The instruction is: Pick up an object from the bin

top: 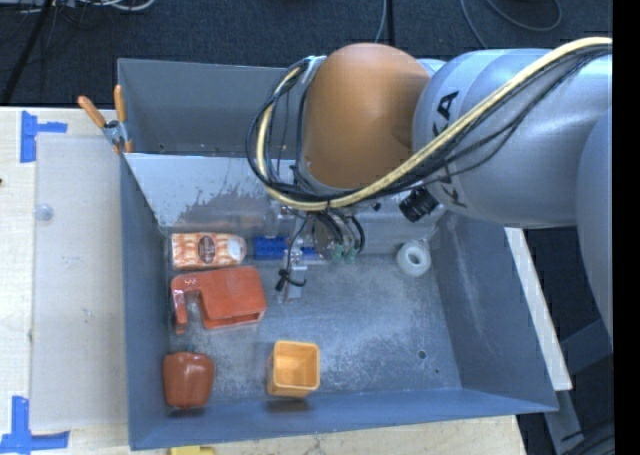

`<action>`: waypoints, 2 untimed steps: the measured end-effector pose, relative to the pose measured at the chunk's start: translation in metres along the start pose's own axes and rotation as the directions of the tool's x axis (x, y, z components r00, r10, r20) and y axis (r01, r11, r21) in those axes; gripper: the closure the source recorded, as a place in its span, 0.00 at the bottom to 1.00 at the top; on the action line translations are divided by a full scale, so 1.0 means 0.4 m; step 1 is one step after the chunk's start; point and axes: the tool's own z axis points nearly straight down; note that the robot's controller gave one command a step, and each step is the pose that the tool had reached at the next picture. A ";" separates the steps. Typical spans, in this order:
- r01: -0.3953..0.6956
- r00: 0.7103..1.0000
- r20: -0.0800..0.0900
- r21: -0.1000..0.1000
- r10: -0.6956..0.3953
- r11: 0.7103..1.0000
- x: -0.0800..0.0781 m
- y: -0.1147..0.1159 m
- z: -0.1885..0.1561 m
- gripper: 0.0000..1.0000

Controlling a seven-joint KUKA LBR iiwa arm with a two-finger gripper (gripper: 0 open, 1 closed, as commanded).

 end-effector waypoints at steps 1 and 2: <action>-0.003 1.000 0.008 -0.001 0.003 1.000 -0.004 -0.002 -0.012 0.00; 0.065 0.998 0.010 -0.001 -0.065 0.998 0.027 -0.006 0.081 0.00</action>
Offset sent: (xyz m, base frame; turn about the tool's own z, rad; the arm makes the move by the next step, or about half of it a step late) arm -0.0369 -0.0081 -0.1060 -0.1841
